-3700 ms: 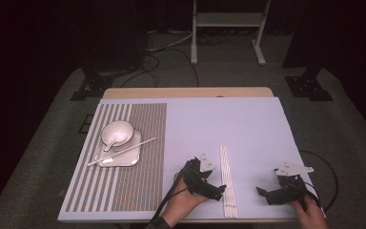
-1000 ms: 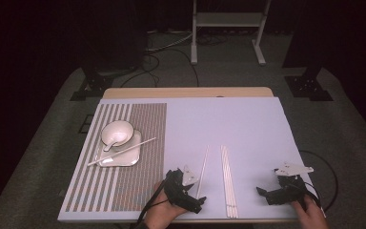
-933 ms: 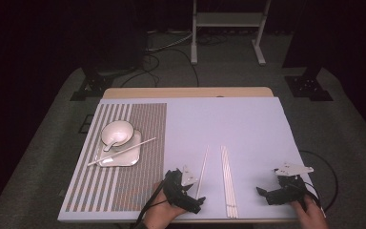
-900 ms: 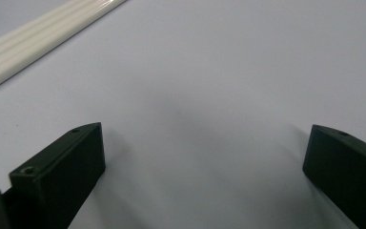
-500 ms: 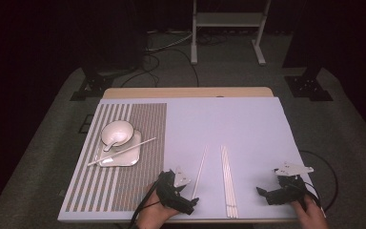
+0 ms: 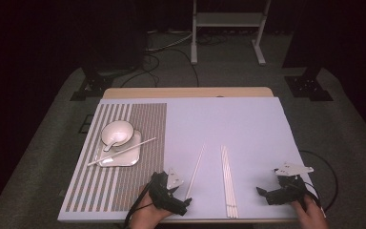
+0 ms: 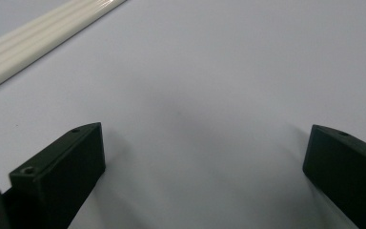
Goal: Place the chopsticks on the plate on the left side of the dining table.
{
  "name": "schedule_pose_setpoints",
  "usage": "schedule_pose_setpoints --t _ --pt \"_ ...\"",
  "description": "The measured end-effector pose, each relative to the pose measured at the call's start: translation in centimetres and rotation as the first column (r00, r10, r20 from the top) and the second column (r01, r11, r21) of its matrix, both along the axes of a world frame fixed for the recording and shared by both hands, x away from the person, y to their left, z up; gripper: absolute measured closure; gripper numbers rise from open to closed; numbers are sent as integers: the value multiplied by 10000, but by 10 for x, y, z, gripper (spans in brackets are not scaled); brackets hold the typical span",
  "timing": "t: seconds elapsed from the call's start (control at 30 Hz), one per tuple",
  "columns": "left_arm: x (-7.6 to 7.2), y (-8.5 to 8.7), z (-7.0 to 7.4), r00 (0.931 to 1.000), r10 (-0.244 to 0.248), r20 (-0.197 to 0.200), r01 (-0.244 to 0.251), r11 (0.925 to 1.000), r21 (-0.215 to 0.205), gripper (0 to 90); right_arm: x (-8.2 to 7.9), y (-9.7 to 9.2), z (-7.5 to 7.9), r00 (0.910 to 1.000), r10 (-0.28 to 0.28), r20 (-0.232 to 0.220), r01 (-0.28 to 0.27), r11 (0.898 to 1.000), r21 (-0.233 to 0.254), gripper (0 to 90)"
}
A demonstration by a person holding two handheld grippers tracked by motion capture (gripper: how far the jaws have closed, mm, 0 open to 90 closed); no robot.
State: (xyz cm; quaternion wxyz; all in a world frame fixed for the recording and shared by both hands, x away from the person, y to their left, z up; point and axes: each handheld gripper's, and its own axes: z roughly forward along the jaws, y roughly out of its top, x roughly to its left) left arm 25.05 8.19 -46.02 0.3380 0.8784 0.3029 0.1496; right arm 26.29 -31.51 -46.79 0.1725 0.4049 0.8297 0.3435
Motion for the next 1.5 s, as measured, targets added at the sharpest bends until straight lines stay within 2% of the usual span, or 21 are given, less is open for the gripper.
schedule_pose_setpoints --t 0.3,0.73,1.03,1.5 --pt "-4 10 0 9998 184 4 -184 9998 17 0 0 0 0 10000 0 0 0 10000 0 0" --pt "-1 29 1 9979 652 42 -652 9979 44 0 0 0 0 10000 5 1 -5 10000 0 0" --pt "4 43 2 9942 1072 67 -1073 9942 105 0 0 0 0 10000 2 2 -2 10000 0 0" --pt "10 59 3 9890 1474 122 -1475 9890 99 0 0 0 0 10000 0 3 0 10000 3 0"
